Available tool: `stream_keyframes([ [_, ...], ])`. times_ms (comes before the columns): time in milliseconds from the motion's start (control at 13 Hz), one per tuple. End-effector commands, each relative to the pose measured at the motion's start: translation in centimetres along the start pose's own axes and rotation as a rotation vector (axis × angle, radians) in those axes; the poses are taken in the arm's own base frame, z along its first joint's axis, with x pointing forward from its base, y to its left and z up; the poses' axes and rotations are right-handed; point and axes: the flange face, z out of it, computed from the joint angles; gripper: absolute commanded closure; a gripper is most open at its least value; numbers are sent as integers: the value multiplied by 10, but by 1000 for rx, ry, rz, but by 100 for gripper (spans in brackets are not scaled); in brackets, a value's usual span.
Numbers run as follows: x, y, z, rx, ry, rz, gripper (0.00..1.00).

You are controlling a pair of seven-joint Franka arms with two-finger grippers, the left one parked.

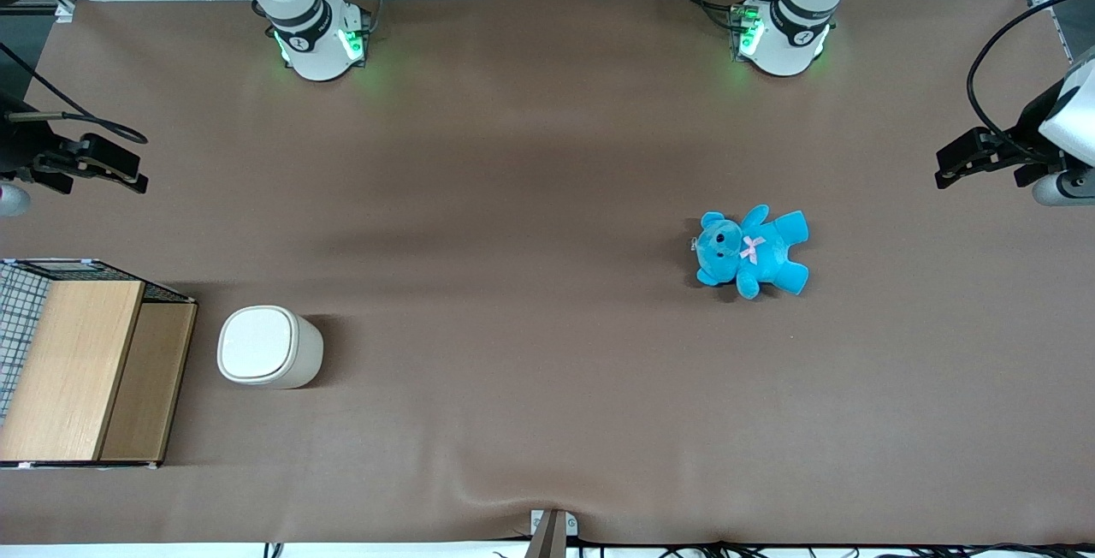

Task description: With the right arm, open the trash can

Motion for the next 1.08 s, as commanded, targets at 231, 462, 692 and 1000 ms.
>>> stream_keyframes([
  [231, 1, -1, -5, -1, -4, 16, 0],
  [462, 1, 0, -5, 1, -4, 17, 0],
  [692, 3, 0, -3, 5, -1, 14, 0],
  [1000, 24, 3, 23, -5, -7, 8, 0],
])
